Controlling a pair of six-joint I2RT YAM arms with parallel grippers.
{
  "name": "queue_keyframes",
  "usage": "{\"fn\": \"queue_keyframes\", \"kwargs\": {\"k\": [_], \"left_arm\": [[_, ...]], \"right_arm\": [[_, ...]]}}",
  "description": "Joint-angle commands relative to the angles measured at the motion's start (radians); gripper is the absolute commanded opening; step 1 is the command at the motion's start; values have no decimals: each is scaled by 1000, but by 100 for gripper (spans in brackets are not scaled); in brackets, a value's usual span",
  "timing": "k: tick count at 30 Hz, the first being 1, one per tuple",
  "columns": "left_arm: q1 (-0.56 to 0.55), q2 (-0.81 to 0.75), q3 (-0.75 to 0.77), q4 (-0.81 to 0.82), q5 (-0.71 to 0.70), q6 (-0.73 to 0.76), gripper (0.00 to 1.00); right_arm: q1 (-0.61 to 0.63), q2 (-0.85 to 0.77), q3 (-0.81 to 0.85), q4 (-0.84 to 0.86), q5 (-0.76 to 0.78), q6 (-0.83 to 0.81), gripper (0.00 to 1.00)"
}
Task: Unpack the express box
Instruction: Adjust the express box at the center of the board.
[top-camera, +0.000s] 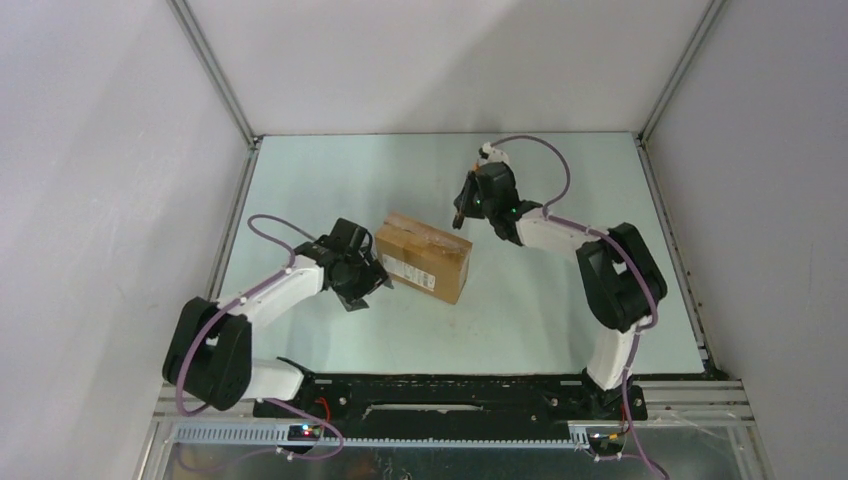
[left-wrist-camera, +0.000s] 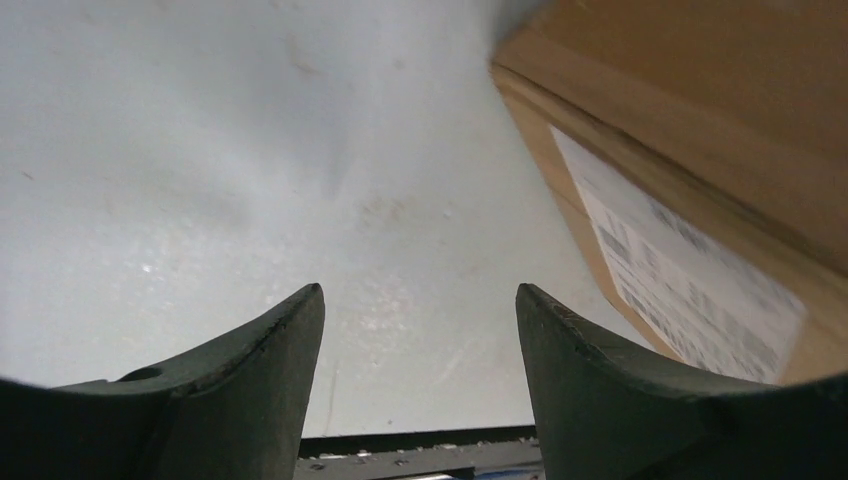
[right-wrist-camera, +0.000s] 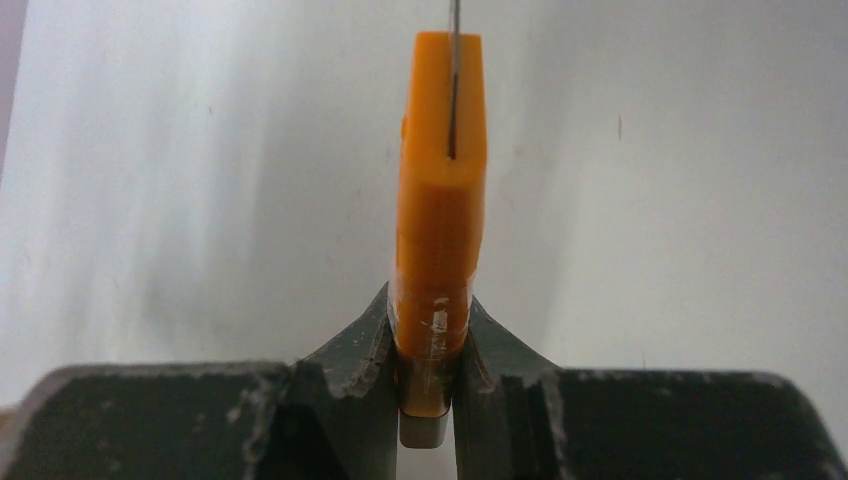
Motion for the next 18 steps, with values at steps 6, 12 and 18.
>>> {"fn": "queue_keyframes", "kwargs": {"k": [6,12,18], "left_arm": [[57,79,105,-5,9,101,76],[79,102,149,-9,1,125,81],[101,127,199,-26,-6,149,85]], "right_arm": [[25,-295,-300,52,-77,126,0],[87,-370,-387,74,-124,159,0],[127,-422,-440,80,-131,174,0]]}}
